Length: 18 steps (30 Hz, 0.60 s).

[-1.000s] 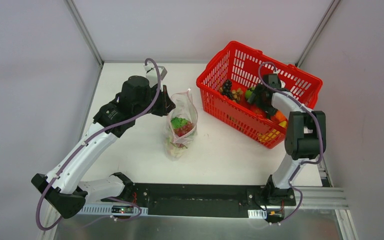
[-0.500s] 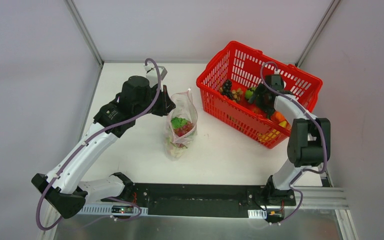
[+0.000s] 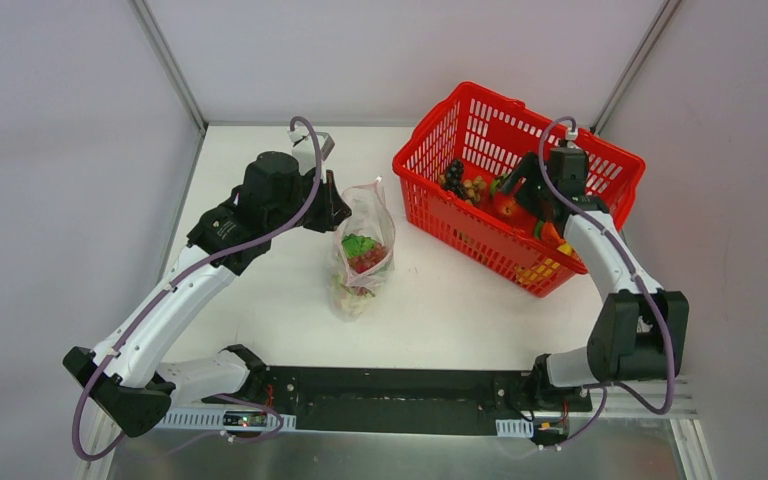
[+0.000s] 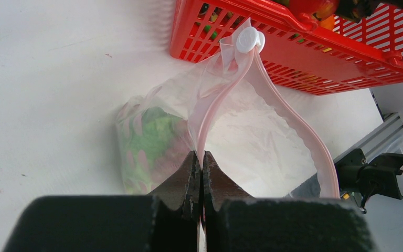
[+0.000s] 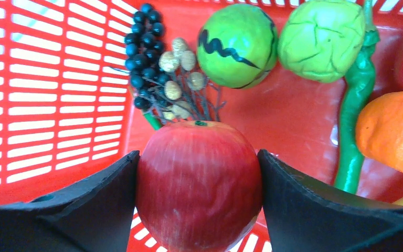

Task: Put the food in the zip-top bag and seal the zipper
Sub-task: Pick up the fake fruit from the bin.

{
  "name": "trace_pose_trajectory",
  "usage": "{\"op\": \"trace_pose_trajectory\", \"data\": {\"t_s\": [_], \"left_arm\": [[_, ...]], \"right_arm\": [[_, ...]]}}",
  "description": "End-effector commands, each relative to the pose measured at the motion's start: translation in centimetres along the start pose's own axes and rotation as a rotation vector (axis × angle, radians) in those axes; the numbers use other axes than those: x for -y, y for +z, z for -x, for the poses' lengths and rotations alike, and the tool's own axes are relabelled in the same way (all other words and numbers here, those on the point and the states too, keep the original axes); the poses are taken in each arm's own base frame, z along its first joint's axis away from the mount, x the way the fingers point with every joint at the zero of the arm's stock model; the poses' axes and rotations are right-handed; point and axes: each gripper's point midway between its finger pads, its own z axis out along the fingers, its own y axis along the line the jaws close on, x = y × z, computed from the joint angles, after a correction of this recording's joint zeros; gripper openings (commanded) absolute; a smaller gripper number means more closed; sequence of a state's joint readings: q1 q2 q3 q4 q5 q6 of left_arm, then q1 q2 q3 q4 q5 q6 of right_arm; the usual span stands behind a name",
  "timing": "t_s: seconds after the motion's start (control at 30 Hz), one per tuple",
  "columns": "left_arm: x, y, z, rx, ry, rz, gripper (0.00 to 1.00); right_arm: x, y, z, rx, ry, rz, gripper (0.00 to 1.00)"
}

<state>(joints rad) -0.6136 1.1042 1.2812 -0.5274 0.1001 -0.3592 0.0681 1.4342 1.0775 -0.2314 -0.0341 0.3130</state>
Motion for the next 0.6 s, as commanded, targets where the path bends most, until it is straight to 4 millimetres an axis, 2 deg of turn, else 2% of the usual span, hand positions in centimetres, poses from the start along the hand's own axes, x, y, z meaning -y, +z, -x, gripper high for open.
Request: {"op": "trace_pose_trajectory", "data": {"t_s": [0.0, 0.3, 0.57], "left_arm": [[0.8, -0.3, 1.6, 0.064, -0.009, -0.04, 0.0], [0.9, -0.3, 1.4, 0.063, -0.013, -0.045, 0.0], [1.0, -0.2, 1.5, 0.063, -0.014, -0.053, 0.0]], "right_arm": [[-3.5, -2.8, 2.1, 0.088, 0.034, 0.16, 0.62], [-6.6, -9.1, 5.2, 0.248, 0.07, 0.316, 0.62], [-11.4, -14.5, 5.4, 0.234, 0.081, 0.586, 0.62]]}}
